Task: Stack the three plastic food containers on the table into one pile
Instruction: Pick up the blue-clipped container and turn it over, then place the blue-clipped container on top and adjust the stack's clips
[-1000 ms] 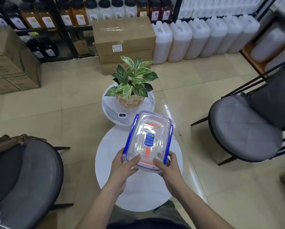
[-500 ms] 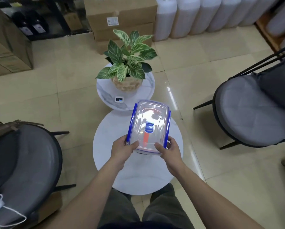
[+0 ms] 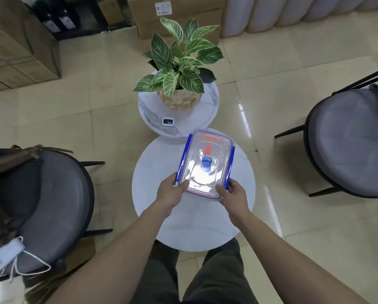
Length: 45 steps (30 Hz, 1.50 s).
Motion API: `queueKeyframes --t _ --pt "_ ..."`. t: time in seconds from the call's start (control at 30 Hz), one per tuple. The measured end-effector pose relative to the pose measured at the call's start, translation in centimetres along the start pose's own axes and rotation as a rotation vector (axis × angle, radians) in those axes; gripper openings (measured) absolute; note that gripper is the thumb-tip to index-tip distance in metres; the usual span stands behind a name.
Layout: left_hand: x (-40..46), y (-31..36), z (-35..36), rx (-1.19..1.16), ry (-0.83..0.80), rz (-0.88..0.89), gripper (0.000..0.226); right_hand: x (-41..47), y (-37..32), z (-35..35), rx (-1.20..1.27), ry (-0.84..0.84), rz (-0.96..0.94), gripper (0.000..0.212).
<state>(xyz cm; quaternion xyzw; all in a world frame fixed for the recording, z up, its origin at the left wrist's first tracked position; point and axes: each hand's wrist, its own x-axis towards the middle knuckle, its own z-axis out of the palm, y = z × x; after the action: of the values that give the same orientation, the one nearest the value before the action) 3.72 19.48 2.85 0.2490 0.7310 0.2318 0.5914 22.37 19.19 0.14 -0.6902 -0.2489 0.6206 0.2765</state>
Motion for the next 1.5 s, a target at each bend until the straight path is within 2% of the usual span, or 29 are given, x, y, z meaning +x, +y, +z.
queueKeyframes --t 0.27,0.47,0.67,1.27,1.5 --pt "0.8 -0.3 0.6 0.051 0.037 -0.011 0.045 0.7 0.6 0.2 -0.017 0.020 -0.003 0.033" --pt "1.8 -1.2 0.5 0.027 0.055 -0.017 0.049 1.1 0.8 0.0 -0.015 0.024 -0.006 0.041" --pt "2.9 -2.5 0.5 -0.005 0.058 -0.010 0.055 1.3 1.4 0.3 -0.020 0.041 -0.023 0.034" --pt "4.3 -3.7 0.2 -0.045 0.115 0.035 0.042 2.5 3.1 0.2 -0.033 0.065 -0.095 0.038" --pt "4.5 -4.3 0.1 -0.069 0.099 0.038 0.044 2.9 3.6 -0.1 0.037 0.090 -0.045 0.041"
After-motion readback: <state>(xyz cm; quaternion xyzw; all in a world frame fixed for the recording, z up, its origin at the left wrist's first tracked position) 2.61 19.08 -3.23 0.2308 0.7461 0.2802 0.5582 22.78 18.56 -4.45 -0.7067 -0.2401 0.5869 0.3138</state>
